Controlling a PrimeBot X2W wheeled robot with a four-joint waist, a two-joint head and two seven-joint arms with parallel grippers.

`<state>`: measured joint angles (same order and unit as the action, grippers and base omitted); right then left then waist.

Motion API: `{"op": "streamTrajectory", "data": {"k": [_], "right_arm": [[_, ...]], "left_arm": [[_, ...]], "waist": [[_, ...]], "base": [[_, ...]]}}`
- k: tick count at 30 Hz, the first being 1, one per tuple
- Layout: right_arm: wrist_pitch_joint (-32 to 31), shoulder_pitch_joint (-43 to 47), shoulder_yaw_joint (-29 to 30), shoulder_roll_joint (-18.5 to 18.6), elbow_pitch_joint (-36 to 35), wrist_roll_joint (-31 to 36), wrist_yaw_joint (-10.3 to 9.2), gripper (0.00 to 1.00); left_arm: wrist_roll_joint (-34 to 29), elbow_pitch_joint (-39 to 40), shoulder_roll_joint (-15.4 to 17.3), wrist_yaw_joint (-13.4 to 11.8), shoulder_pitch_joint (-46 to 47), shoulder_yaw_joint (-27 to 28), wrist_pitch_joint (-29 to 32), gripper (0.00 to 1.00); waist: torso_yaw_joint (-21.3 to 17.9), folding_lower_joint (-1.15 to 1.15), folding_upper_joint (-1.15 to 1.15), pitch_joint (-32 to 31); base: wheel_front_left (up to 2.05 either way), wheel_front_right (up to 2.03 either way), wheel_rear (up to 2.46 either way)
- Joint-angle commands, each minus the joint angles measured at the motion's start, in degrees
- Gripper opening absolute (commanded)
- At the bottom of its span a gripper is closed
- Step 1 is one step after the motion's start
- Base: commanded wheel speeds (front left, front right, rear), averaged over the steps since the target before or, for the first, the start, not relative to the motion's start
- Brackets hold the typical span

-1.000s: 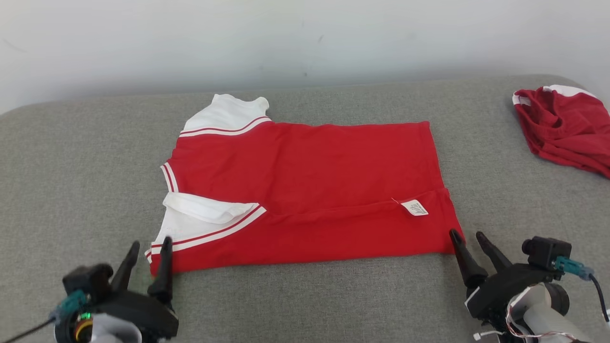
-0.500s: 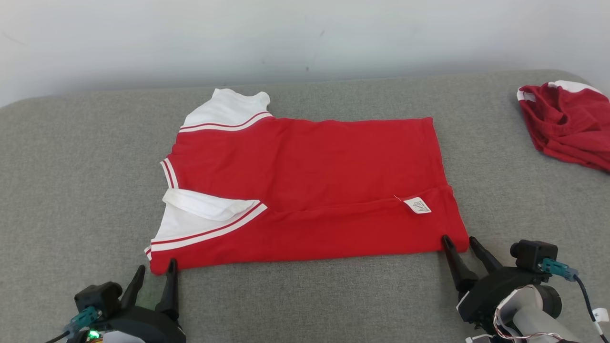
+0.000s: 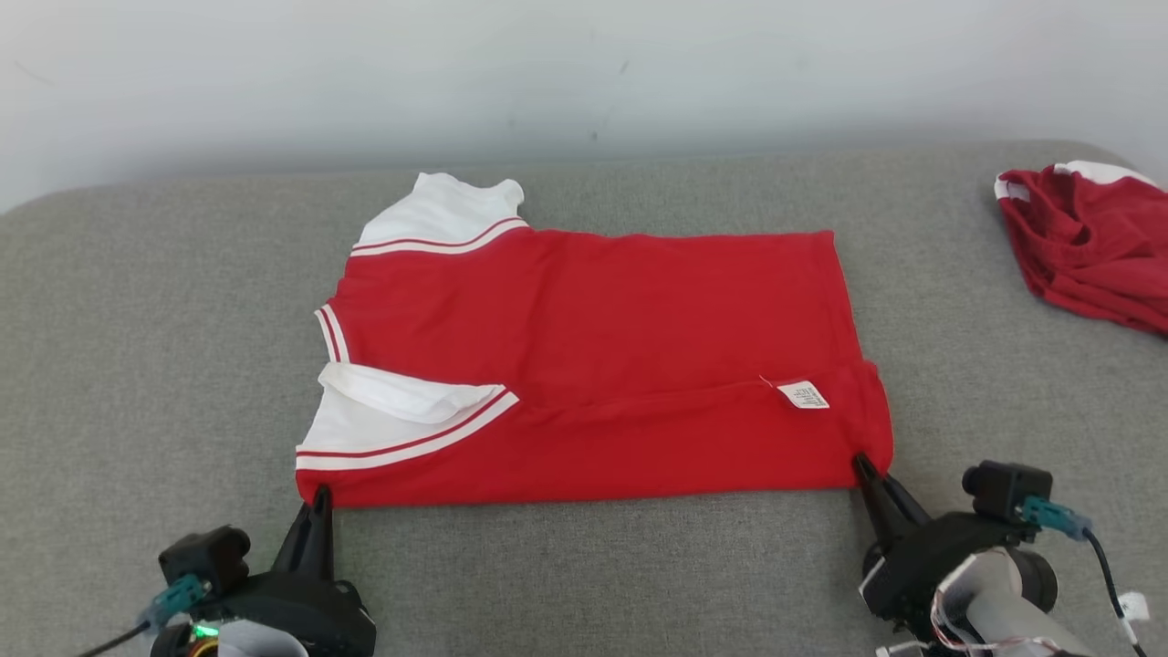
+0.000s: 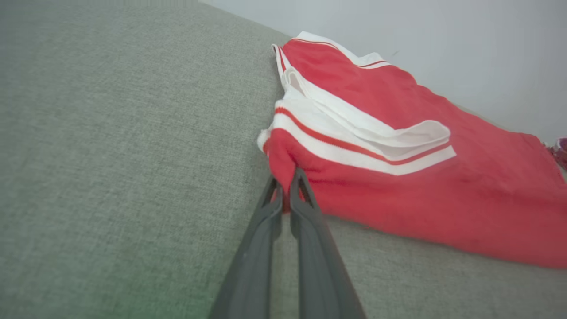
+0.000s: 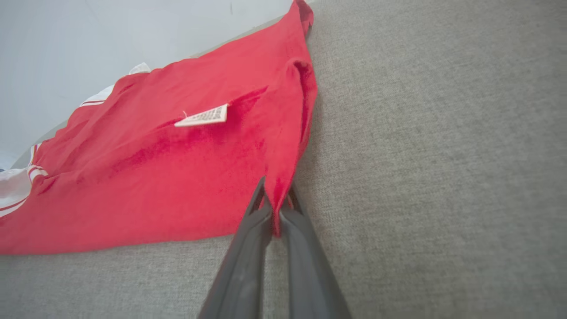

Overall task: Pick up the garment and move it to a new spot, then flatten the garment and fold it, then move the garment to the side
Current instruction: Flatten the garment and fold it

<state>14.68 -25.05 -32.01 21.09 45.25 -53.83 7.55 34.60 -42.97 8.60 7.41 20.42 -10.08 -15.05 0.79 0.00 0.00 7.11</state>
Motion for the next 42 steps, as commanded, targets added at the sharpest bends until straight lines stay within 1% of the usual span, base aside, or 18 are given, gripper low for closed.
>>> {"op": "streamTrajectory", "data": {"k": [1, 8, 9, 14, 17, 21, 22, 23, 24, 25, 30, 34, 36, 38, 40, 42], "right_arm": [[0.37, 1.81, 0.31, 0.55, -0.53, -0.48, -0.16, 0.00], [0.49, 9.66, 2.96, 2.97, -6.73, -1.10, -0.16, 0.00], [0.49, 9.66, 2.96, 2.97, -6.73, -1.10, -0.16, 0.00], [0.52, 15.99, 5.43, 4.32, -11.69, -0.72, -0.16, 0.00], [0.15, 18.91, 7.00, 4.50, -14.02, -0.29, -0.16, 0.00], [-1.49, 20.45, 8.60, 3.53, -15.44, 0.88, -0.16, 0.00], [-1.96, 20.58, 8.90, 3.27, -15.56, 1.45, -0.16, 0.17], [-2.48, 20.61, 9.17, 3.23, -15.49, 2.19, -0.16, 1.00], [-2.59, 20.43, 9.59, 3.02, -15.74, 2.82, -0.16, 1.00], [-2.67, 20.25, 10.10, 2.76, -16.02, 3.40, -0.16, 1.00], [-1.73, 19.63, 12.87, 1.60, -18.51, 6.53, -0.16, 1.00], [-0.39, 19.07, 13.96, -0.04, -20.94, 10.24, -0.16, 1.00], [0.10, 18.82, 14.55, -0.79, -21.75, 12.75, -0.16, 1.00], [0.41, 18.75, 15.32, -2.33, -22.60, 14.24, -0.16, 1.00], [0.49, 18.70, 16.59, -3.41, -23.98, 16.33, -0.16, 1.00], [0.49, 19.39, 18.08, -4.29, -26.01, 20.08, -0.16, 1.00]], "left_arm": [[0.43, 0.96, -0.21, 0.02, -2.07, 0.68, -0.16, 0.00], [0.49, 8.51, -1.15, -0.06, -11.13, 2.98, -0.17, 0.00], [0.49, 8.51, -1.15, -0.06, -11.13, 2.98, -0.17, 0.00], [0.48, 13.51, -2.55, -0.06, -18.88, 5.87, -0.17, 0.00], [0.35, 15.11, -3.54, -0.06, -21.88, 6.90, -0.17, 0.00], [-0.94, 15.38, -4.04, -0.06, -22.86, 7.17, -0.17, 0.00], [-1.14, 15.31, -4.19, -0.06, -22.76, 7.33, -0.17, 0.00], [-1.62, 15.33, -4.25, -0.11, -22.60, 7.50, -0.17, 0.54], [-2.31, 15.61, -4.24, -0.20, -22.36, 7.72, -0.17, 0.97], [-2.60, 16.20, -4.25, -0.22, -22.16, 8.22, -0.17, 1.00], [-7.74, 22.90, -4.50, -0.16, -23.05, 12.18, -0.16, 1.00], [-13.96, 28.04, -4.94, -0.07, -23.43, 14.80, -0.16, 1.00], [-17.61, 30.24, -5.16, -0.04, -23.56, 15.51, -0.16, 1.00], [-21.44, 31.98, -5.32, -0.02, -23.78, 15.64, -0.16, 1.00], [-24.23, 33.32, -5.36, -0.07, -23.90, 16.16, -0.16, 1.00], [-25.56, 34.09, -5.51, -0.28, -24.22, 16.72, -0.16, 1.00]], "waist": [[0.17, 0.00, 0.00, -1.10], [-0.12, 0.00, 0.00, -3.60], [-0.12, 0.00, 0.00, -3.60], [-0.87, 0.00, 0.00, -4.05], [-1.17, 0.00, 0.00, -3.94], [-1.38, 0.00, 0.00, -4.01], [-1.41, 0.00, 0.00, -4.09], [-1.41, 0.00, 0.00, -4.23], [-1.38, 0.00, 0.00, -4.33], [-1.32, 0.00, 0.00, -4.48], [-0.88, 0.00, 0.00, -5.04], [-0.63, 0.00, 0.00, -5.49], [-0.51, 0.00, 0.00, -5.68], [-0.46, 0.00, 0.00, -5.83], [-0.44, 0.00, 0.00, -5.98], [-0.44, 0.00, 0.00, -6.15]], "base": [[0.00, 0.00, 0.00], [0.00, 0.00, 0.00], [0.00, 0.00, 0.00], [0.00, 0.00, 0.00], [0.00, 0.00, 0.00], [0.00, 0.00, 0.00], [0.00, 0.00, 0.00], [0.00, 0.00, 0.00], [0.00, 0.00, 0.00], [0.00, 0.00, 0.00], [0.00, 0.00, 0.00], [0.00, 0.00, 0.00], [0.00, 0.00, 0.00], [0.00, 0.00, 0.00], [0.00, 0.00, 0.00], [0.00, 0.00, 0.00]]}}
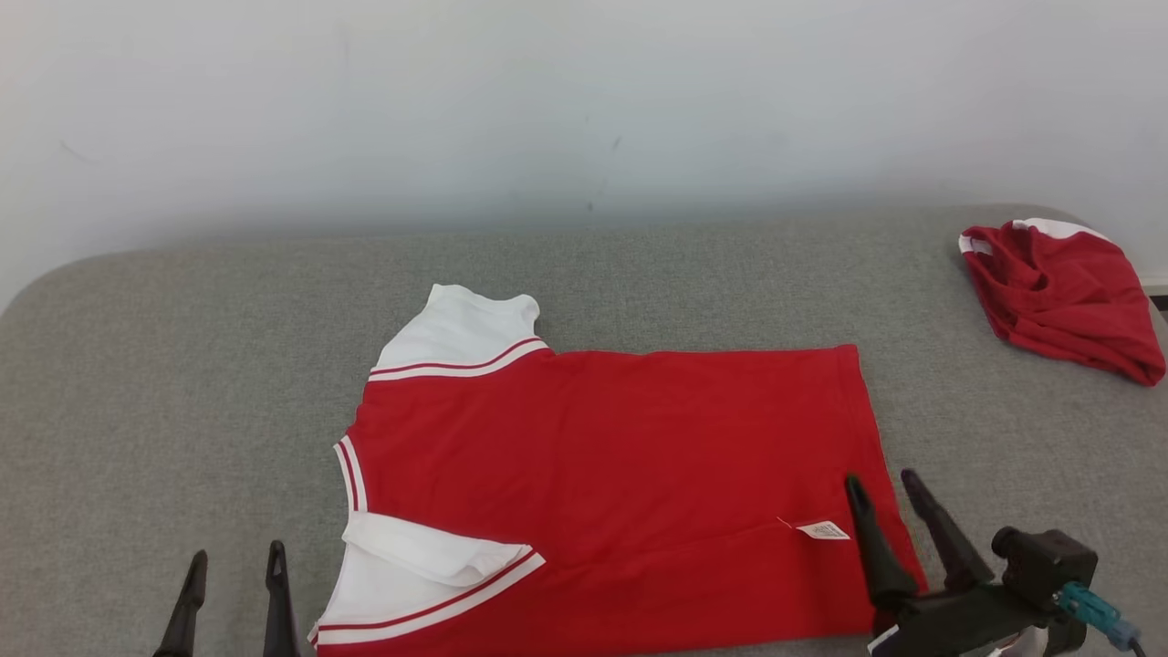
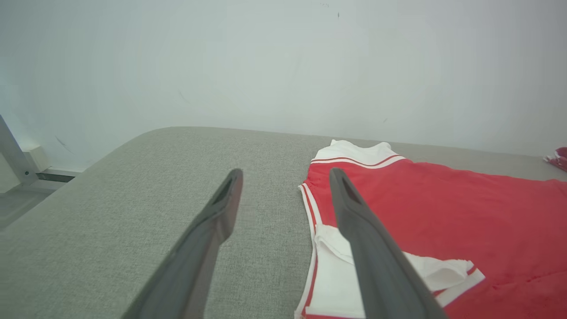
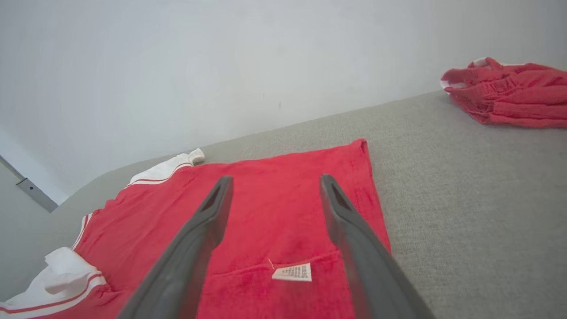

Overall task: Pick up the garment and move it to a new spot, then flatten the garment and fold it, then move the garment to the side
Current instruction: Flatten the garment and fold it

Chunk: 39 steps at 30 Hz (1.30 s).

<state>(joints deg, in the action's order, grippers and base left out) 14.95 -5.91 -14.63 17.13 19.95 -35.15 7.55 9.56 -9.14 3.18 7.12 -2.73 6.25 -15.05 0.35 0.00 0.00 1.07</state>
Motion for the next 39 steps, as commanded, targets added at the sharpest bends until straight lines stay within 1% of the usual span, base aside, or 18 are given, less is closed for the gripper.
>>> {"op": "streamTrajectory", "data": {"k": [1, 6, 8, 10, 11, 14, 19, 23, 29, 32, 34, 36, 39], "right_arm": [[0.23, 0.96, 1.66, -1.19, -2.08, 3.42, -0.16, 1.00], [0.17, 4.77, 7.39, -5.81, -9.14, 13.64, -0.16, 1.00], [0.17, 7.07, 9.48, -8.51, -11.29, 16.88, -0.16, 1.00], [0.15, 8.91, 11.31, -10.46, -13.02, 18.95, -0.16, 1.00], [0.15, 8.91, 11.31, -10.46, -13.02, 18.95, -0.16, 1.00], [0.17, 10.58, 11.97, -12.25, -14.34, 20.70, -0.16, 1.00], [0.16, 11.04, 13.11, -13.28, -14.31, 22.07, -0.16, 1.00], [0.16, 10.66, 13.75, -13.64, -13.93, 23.18, -0.16, 1.00], [0.16, 6.33, 12.94, -13.24, -12.12, 23.88, -0.16, 1.00], [0.17, 2.26, 11.92, -12.37, -9.60, 23.53, -0.16, 1.00], [0.17, -1.03, 10.46, -12.01, -7.39, 23.37, -0.16, 1.00], [0.16, -4.90, 9.02, -11.72, -5.43, 23.02, -0.16, 1.00], [0.17, -10.47, 7.68, -11.79, -2.21, 22.16, -0.16, 1.00]], "left_arm": [[-1.34, 0.58, -0.20, -0.26, -1.19, 0.59, -0.16, 1.00], [-2.90, 1.31, -0.33, -1.37, -2.47, 0.73, -0.16, 1.00], [-2.54, 1.16, -0.32, -2.22, -2.85, 0.29, -0.16, 1.00], [-2.07, 0.65, -0.31, -3.03, -3.28, -0.12, -0.16, 1.00], [-2.07, 0.65, -0.31, -3.03, -3.28, -0.12, -0.16, 1.00], [-1.24, 0.17, -0.33, -3.81, -4.07, -0.64, -0.16, 1.00], [-1.24, -0.13, -0.32, -4.27, -4.47, -0.87, -0.16, 1.00], [-1.67, -0.53, -0.32, -4.07, -3.67, -0.68, -0.16, 1.00], [-2.42, -1.53, -0.04, -2.03, 1.01, 1.69, -0.16, 1.00], [-3.07, -2.70, 2.20, -0.88, 5.49, 2.48, -0.17, 1.00], [-2.38, -4.19, 3.99, -0.30, 9.09, 2.89, -0.16, 1.00], [-1.39, -6.19, 6.57, -0.05, 13.41, 3.14, -0.16, 1.00], [0.24, -10.24, 10.89, 0.41, 20.81, 1.49, -0.16, 1.00]], "waist": [[-0.04, 0.00, 0.00, -0.19], [0.05, 0.00, 0.00, -0.26], [0.19, 0.00, 0.00, -0.22], [0.31, 0.00, 0.00, -0.17], [0.31, 0.00, 0.00, -0.17], [0.10, 0.00, 0.00, -0.11], [-0.42, 0.00, 0.00, 0.02], [-0.68, 0.00, 0.00, 0.28], [-3.24, 0.00, 0.00, 2.57], [-5.22, 0.00, 0.00, 4.57], [-6.86, 0.00, 0.00, 6.47], [-8.67, 0.00, 0.00, 8.59], [-11.16, 0.00, 0.00, 11.56]], "base": [[0.00, 0.00, 0.00], [0.00, 0.00, 0.00], [0.00, 0.00, 0.00], [0.00, 0.00, 0.00], [0.00, 0.00, 0.00], [0.00, 0.00, 0.00], [0.00, 0.00, 0.00], [0.00, 0.00, 0.00], [0.00, 0.00, 0.00], [0.00, 0.00, 0.00], [0.00, 0.00, 0.00], [0.00, 0.00, 0.00], [0.00, 0.00, 0.00]]}}
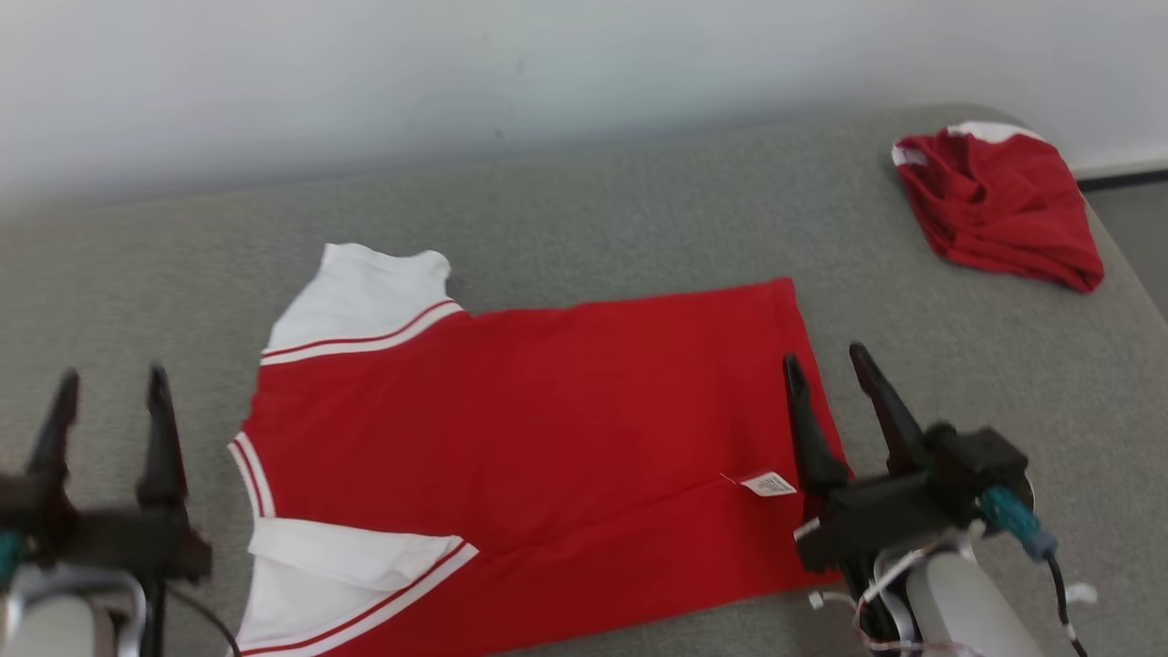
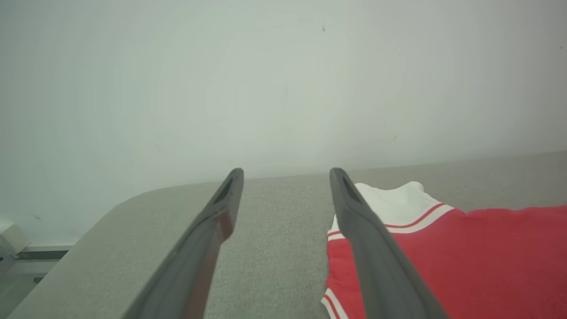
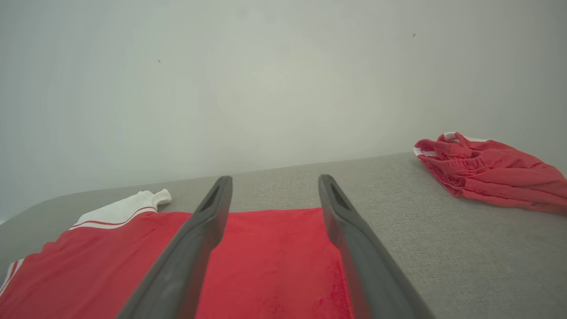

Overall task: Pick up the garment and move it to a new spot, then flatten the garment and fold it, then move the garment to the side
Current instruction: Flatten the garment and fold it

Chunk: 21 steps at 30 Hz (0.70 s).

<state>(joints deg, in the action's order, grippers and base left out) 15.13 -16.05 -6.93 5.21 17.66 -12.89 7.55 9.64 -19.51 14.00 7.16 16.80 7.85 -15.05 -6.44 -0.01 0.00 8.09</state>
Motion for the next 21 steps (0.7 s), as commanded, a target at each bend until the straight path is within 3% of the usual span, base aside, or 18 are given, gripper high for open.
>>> {"op": "streamTrajectory", "data": {"k": [1, 4, 13, 21], "right_arm": [[-0.03, -2.23, -0.70, 0.06, 1.20, -0.31, -0.16, 1.00], [-0.03, -7.16, -1.88, -0.35, 4.38, -1.04, -0.16, 1.00], [-0.02, -16.24, -4.28, -1.29, 9.71, -3.13, -0.16, 1.00], [-0.02, -18.31, -5.39, -1.97, 10.59, -3.88, -0.16, 1.00]], "left_arm": [[1.68, -1.58, 1.74, 0.42, 3.44, -1.73, 0.01, 1.00], [7.32, -4.98, 6.62, 0.19, 11.01, -6.04, 2.56, 1.00], [23.15, -11.08, 18.12, 0.22, 26.86, -19.52, 18.02, 1.00], [28.34, -16.62, 22.28, 0.22, 33.51, -25.39, 25.25, 1.00]], "waist": [[-5.22, 0.01, 0.00, 5.64], [-7.14, 0.01, 0.00, 8.39], [-11.18, 0.01, 0.00, 13.38], [-13.44, 0.01, 0.00, 16.35]], "base": [[0.00, 0.00, 0.00], [0.00, 0.00, 0.00], [0.00, 0.00, 0.00], [0.00, 0.00, 0.00]]}}
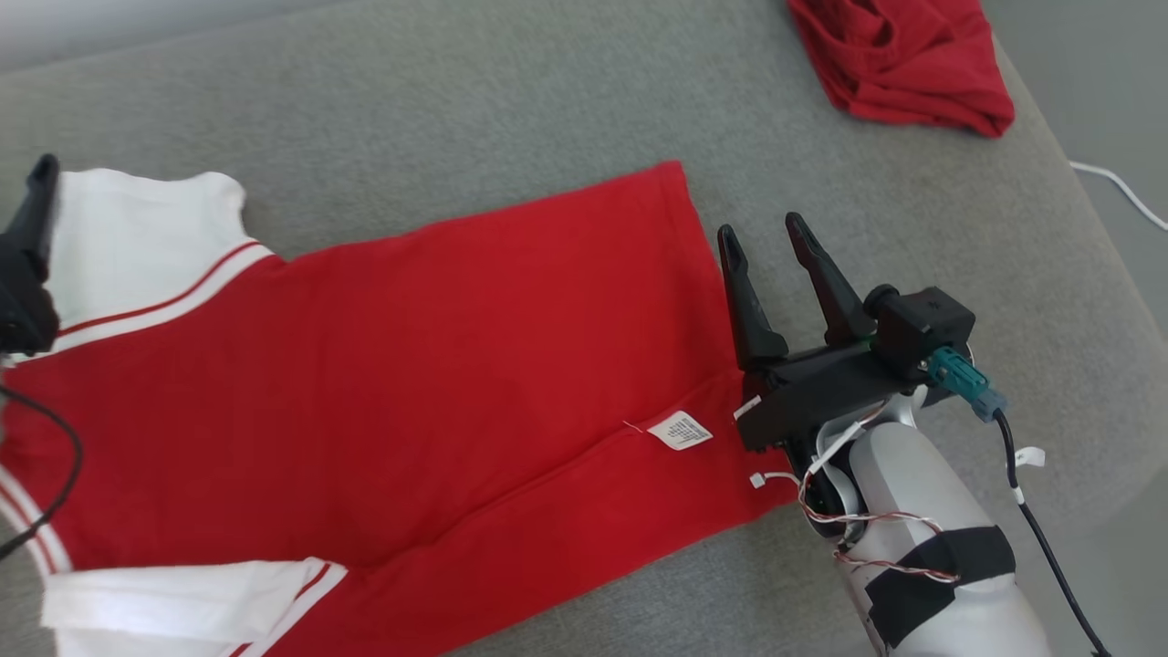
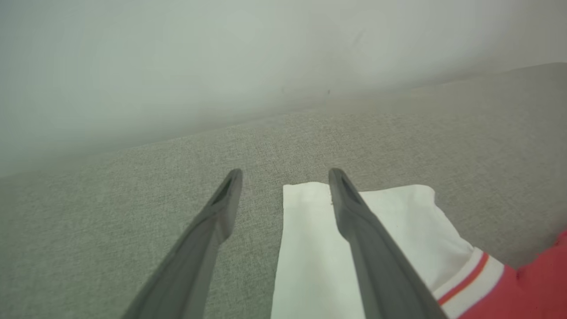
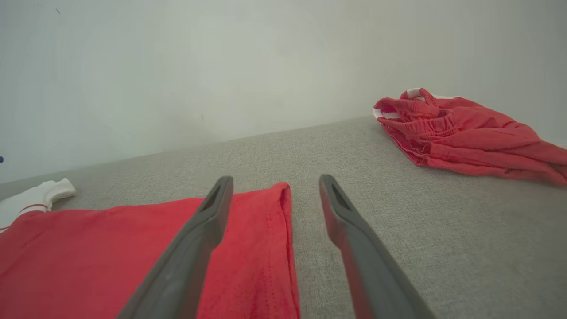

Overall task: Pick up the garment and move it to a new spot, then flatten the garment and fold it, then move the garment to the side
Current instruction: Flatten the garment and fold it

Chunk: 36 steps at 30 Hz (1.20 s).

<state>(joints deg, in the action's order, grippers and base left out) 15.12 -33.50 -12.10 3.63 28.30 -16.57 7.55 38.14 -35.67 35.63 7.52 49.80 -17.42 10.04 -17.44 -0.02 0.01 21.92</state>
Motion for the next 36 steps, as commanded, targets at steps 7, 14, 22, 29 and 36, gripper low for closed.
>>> {"op": "streamTrajectory", "data": {"k": [7, 14, 22, 29, 36], "right_arm": [[-0.01, -1.69, -1.25, -0.64, -0.38, -0.82, -0.16, 1.00], [-0.01, -2.46, -1.35, -0.76, -0.02, 0.15, -0.16, 1.00], [-0.01, -5.51, -3.25, 0.32, 4.14, -0.18, -0.16, 1.00], [-1.53, -13.14, -6.79, 2.23, 16.29, -4.01, -0.16, 1.00], [-5.98, -20.25, -8.41, 4.26, 25.74, -8.18, -0.16, 1.00]], "left_arm": [[2.09, -6.91, 2.21, -0.13, 4.07, -3.33, 3.45, 1.00], [2.81, -10.92, 2.10, -0.14, 5.74, -5.85, 3.33, 1.00], [5.55, -11.76, -0.03, -0.16, 7.38, -8.73, -0.27, 0.00], [7.09, -8.83, -1.10, -0.15, 7.68, -11.68, -6.62, 0.00], [8.32, -4.64, -2.51, -0.16, 6.97, -14.82, -11.62, 0.00]], "waist": [[-4.34, 0.02, -0.01, 4.29], [-4.16, 0.02, -0.01, 4.58], [-1.79, 0.02, -0.01, 3.47], [1.71, 0.02, -0.01, 1.85], [4.82, 0.02, -0.01, 1.88]], "base": [[0.00, 0.00, 0.00], [0.00, 0.00, 0.00], [0.00, 0.00, 0.00], [0.00, 0.00, 0.00], [0.00, 0.00, 0.00]]}}
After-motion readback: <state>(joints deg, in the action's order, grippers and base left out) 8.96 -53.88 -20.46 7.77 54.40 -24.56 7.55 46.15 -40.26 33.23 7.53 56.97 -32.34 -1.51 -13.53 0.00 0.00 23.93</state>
